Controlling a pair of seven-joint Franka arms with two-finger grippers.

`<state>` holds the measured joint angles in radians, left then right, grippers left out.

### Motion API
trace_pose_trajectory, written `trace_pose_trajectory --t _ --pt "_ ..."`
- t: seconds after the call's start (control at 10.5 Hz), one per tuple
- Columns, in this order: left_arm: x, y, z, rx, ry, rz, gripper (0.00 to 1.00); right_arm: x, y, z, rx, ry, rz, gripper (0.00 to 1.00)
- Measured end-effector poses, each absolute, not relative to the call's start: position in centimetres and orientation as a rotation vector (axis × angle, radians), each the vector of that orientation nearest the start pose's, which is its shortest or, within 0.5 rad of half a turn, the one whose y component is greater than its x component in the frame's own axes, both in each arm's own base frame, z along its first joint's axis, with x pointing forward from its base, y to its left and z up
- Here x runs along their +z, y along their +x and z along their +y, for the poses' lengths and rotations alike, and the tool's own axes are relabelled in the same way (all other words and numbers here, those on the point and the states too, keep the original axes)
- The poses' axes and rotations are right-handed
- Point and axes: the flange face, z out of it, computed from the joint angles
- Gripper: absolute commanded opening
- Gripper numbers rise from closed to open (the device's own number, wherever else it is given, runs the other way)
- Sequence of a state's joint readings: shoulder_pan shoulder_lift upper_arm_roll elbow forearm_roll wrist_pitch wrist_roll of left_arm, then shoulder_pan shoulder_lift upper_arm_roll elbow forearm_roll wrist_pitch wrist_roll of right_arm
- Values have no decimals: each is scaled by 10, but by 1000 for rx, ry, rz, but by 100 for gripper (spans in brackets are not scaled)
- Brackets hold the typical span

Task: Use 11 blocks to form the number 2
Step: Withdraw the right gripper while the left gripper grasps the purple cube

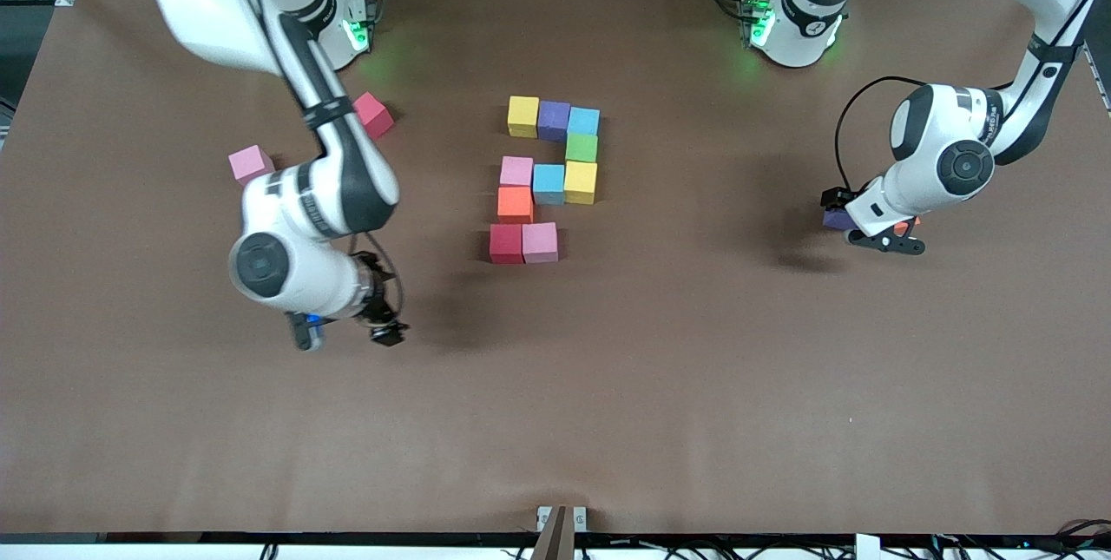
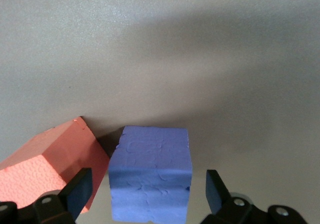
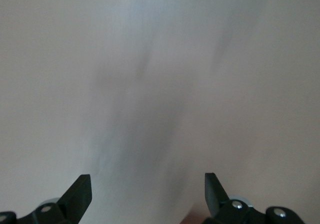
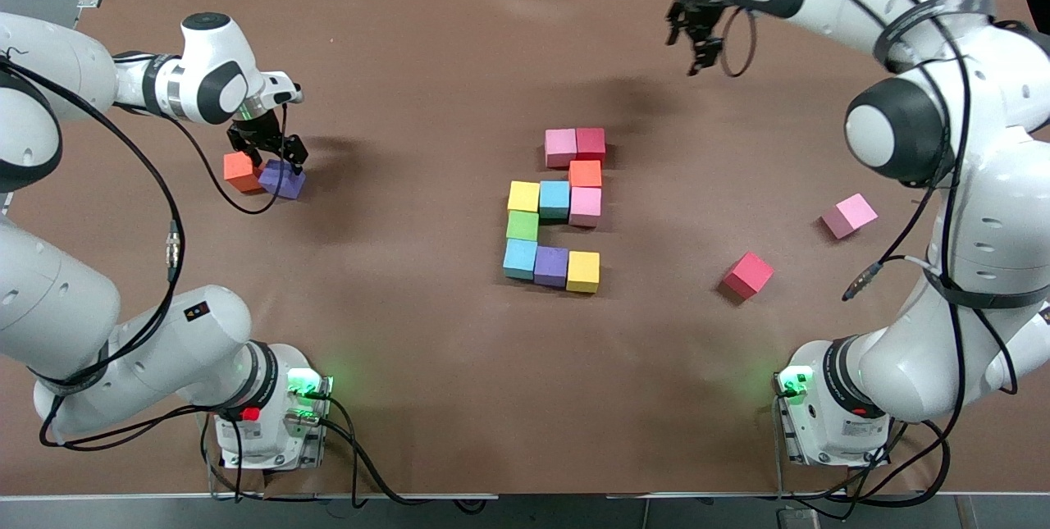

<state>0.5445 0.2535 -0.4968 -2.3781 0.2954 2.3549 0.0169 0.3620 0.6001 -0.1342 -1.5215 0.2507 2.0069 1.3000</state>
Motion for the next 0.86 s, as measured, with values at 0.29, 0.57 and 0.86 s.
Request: trace_pose_trajectory --t 0.29,0.57,0.86 --pt "210 477 28 363 -3057 282 94 321 684 86 309 -2677 1498 100" --pt "204 476 29 381 -3064 280 94 363 679 24 346 -2810 1102 100" --pt "201 475 29 389 -3067 281 86 403 648 -11 331 -2886 661 100"
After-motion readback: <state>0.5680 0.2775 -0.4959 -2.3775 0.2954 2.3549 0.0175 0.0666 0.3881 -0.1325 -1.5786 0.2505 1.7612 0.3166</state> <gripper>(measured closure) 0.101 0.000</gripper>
